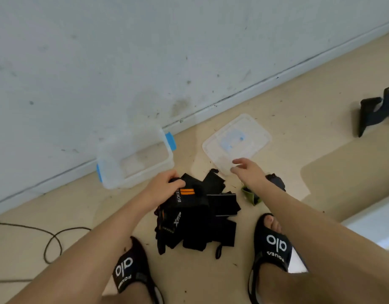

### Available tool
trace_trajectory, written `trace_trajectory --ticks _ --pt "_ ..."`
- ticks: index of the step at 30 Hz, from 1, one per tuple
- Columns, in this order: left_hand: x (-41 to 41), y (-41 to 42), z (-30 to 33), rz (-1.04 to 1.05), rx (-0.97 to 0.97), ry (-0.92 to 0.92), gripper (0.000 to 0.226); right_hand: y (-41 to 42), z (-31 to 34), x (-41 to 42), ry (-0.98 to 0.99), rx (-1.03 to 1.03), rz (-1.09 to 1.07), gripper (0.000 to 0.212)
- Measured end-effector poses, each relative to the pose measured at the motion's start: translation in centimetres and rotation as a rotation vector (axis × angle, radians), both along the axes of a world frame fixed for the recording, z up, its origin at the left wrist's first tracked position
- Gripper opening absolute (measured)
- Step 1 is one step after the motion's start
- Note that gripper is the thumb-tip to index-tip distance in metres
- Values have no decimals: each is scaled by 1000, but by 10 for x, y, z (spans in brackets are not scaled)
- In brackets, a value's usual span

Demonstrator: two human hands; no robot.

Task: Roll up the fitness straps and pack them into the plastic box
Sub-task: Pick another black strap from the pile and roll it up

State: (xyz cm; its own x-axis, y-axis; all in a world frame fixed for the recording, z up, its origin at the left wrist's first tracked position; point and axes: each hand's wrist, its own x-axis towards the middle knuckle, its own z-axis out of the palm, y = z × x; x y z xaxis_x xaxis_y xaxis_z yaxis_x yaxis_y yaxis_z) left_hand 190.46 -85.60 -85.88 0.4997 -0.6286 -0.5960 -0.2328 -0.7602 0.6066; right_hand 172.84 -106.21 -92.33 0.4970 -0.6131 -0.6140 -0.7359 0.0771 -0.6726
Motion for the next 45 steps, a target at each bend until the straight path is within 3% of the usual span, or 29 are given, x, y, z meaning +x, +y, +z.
trace_trajectory --ticks 2,4,7,12,18,22,26,30,34,39,42,45 --pt "1 1 28 -10 -37 -7 19 28 41 29 -158 170 102 28" --pt "1 4 55 -59 -83 -38 19 57 80 52 -244 291 197 30" --pt "2 14 90 -146 -157 -112 16 93 120 69 -287 306 313 39" --pt "4 50 123 -279 -86 -273 30 118 148 52 -336 79 422 42" --pt "-5 85 128 -337 74 -140 53 141 151 43 -324 -239 524 58" --pt "-1 101 136 -306 39 125 30 147 155 42 -298 -397 475 55" --pt "6 104 136 -304 17 -39 26 147 157 44 -177 -505 504 58" --pt "12 107 136 -275 19 -51 20 138 161 40 -25 -564 580 62" --pt "17 105 133 -244 -67 -200 18 132 166 33 2 -395 641 55" --pt "27 97 125 -143 -125 -415 20 117 156 26 -25 -191 724 14" --pt "28 87 120 -120 -134 -490 15 102 146 25 -75 -102 526 14" --pt "25 73 111 -170 -114 -403 26 85 139 30 -132 -76 301 20"
